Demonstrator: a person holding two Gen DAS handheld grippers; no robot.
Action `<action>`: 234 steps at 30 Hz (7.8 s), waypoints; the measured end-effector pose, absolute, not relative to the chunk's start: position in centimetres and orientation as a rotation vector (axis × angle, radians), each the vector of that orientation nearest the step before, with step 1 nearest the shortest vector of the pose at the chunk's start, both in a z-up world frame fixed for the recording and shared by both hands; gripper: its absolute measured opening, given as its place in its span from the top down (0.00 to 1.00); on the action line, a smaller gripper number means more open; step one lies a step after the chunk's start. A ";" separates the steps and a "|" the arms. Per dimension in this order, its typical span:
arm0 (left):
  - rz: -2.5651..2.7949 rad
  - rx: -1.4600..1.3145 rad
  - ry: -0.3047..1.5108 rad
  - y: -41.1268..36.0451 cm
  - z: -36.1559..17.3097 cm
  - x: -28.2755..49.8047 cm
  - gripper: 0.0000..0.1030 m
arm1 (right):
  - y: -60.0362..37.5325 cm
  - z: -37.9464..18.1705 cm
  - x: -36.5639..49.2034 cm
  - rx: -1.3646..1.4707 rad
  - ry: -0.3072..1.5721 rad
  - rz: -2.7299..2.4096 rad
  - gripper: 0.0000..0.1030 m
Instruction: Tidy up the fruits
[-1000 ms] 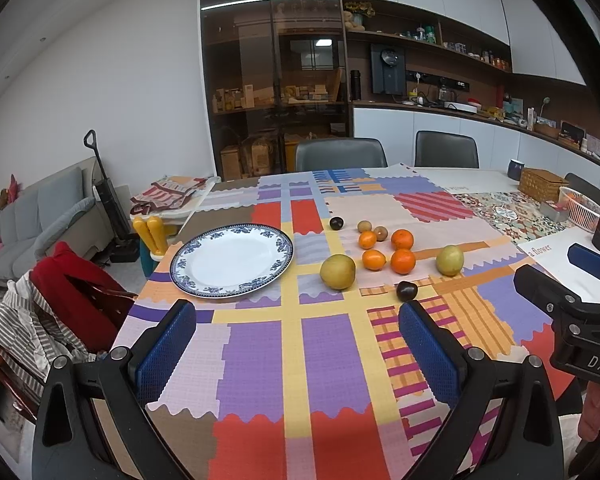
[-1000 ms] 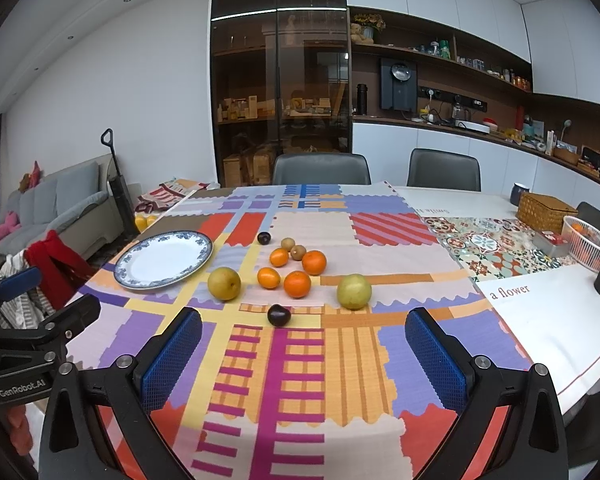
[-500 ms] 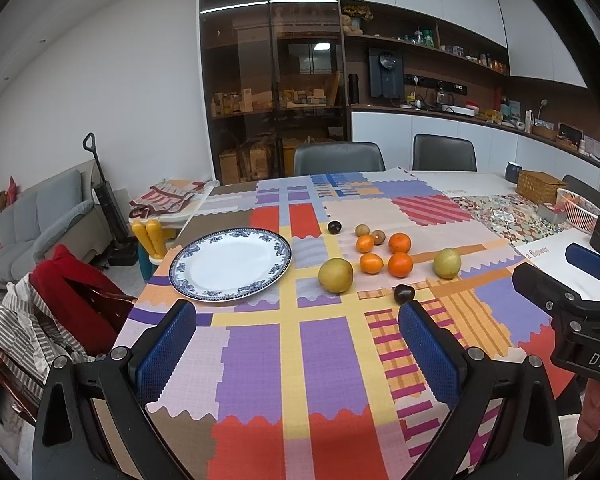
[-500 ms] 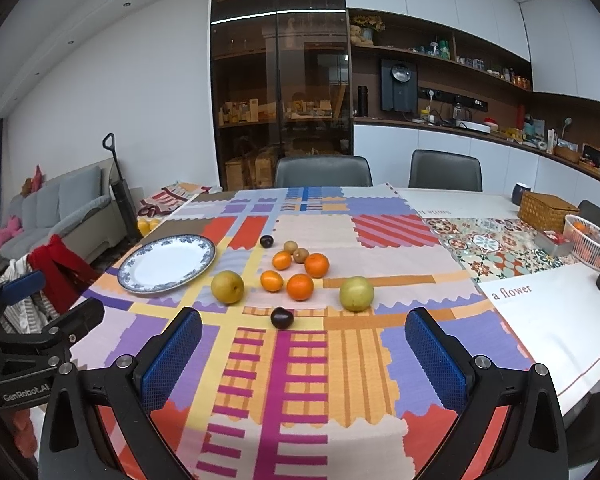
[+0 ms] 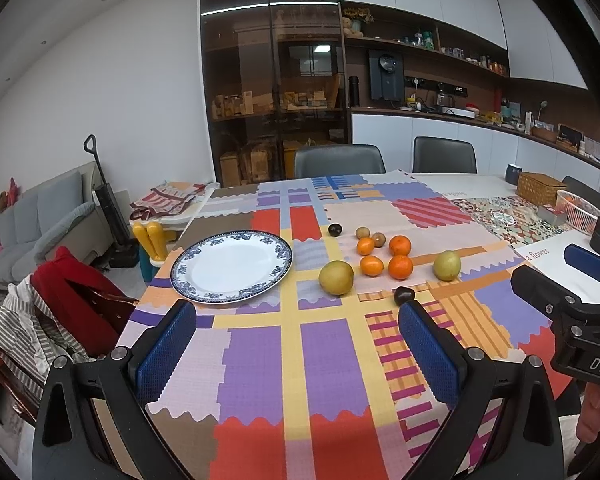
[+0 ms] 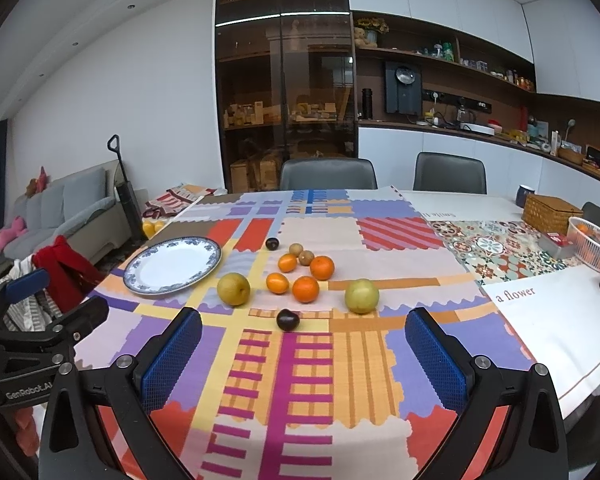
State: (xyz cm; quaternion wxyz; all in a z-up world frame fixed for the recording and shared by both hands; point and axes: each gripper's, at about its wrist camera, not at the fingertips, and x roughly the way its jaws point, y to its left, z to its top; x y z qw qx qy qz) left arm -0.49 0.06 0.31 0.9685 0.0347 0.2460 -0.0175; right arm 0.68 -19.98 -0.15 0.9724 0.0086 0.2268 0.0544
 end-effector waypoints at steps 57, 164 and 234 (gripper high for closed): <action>-0.349 0.267 0.598 -0.5 -5.3 13.7 0.20 | -17.2 -6.7 12.3 -0.028 0.674 0.135 0.14; -0.069 0.032 0.842 15.4 -10.1 24.2 0.50 | 1.5 -10.8 28.5 -0.148 0.812 0.607 0.67; -0.336 0.300 0.689 -6.9 -8.7 22.0 0.04 | -25.2 -8.9 18.8 0.058 0.729 -0.050 0.21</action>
